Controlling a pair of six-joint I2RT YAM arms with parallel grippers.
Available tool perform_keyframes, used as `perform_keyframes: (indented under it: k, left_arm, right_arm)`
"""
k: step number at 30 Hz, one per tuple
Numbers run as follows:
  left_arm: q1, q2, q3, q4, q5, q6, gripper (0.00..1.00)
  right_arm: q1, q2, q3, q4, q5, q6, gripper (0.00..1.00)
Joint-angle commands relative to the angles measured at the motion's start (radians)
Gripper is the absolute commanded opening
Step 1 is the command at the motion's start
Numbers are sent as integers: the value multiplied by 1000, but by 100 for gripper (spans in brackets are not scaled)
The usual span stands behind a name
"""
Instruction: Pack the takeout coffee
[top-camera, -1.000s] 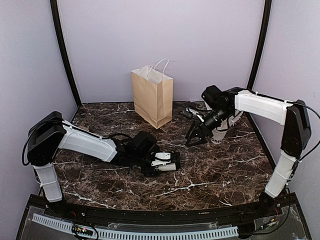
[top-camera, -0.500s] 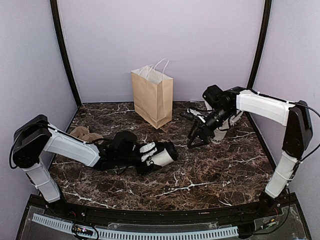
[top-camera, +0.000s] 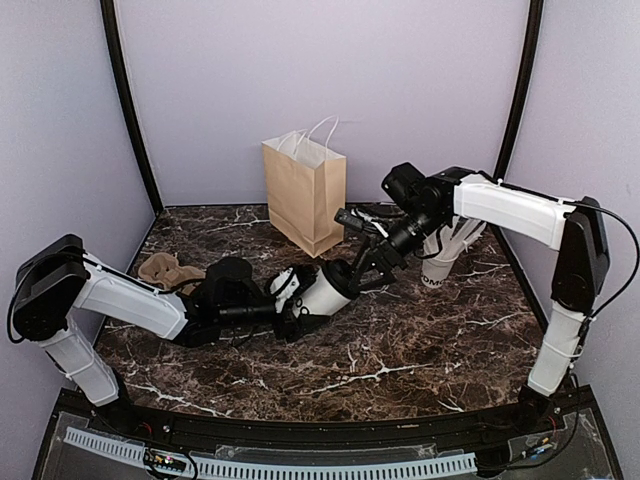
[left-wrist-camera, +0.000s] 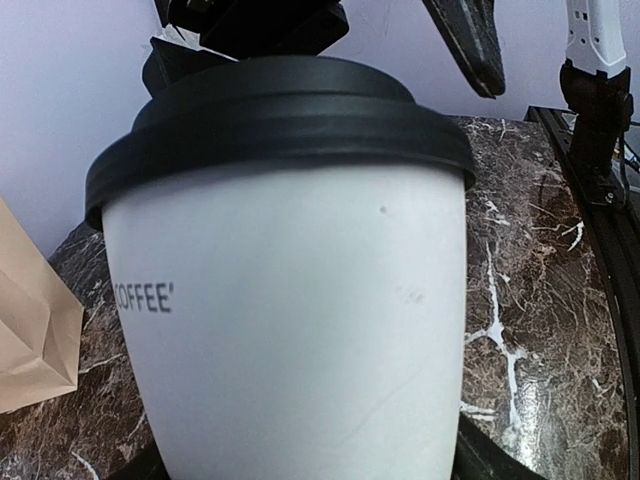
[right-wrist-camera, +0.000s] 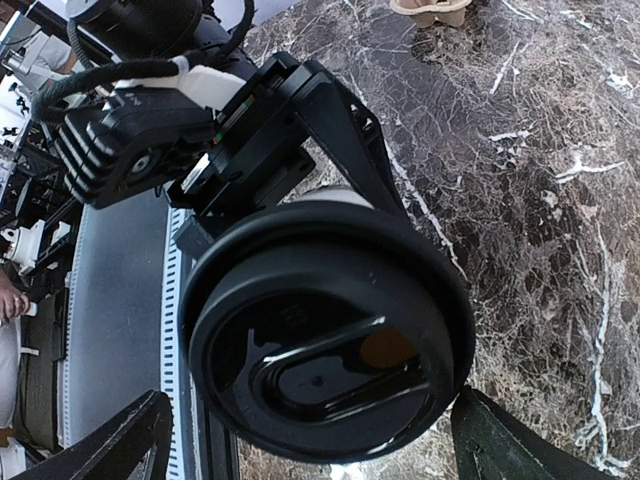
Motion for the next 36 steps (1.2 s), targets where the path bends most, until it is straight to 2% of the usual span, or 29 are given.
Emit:
perform_keyframes:
  k: [1, 9, 15, 20, 30, 33, 36]
  left_arm:
    - [6, -24, 3, 46, 27, -15, 74]
    - [6, -7, 17, 39, 43, -16, 74]
    - [6, 4, 26, 35, 64, -13, 74]
    - [7, 7, 29, 40, 61, -17, 75]
    - [6, -39, -38, 33, -50, 0, 91]
    - [6, -77, -70, -20, -57, 10, 98]
    - [3, -113, -97, -58, -71, 12, 99]
  right_arm:
    - [24, 18, 61, 21, -13, 48, 99]
    - [41, 14, 43, 77, 71, 103, 92]
    - [43, 21, 57, 94, 59, 121, 93]
    - [44, 38, 63, 81, 37, 117, 83]
    - [1, 20, 16, 57, 146, 93, 78]
    - [-26, 9, 3, 20, 203, 60, 77]
    - [-50, -17, -28, -1, 253, 36, 76]
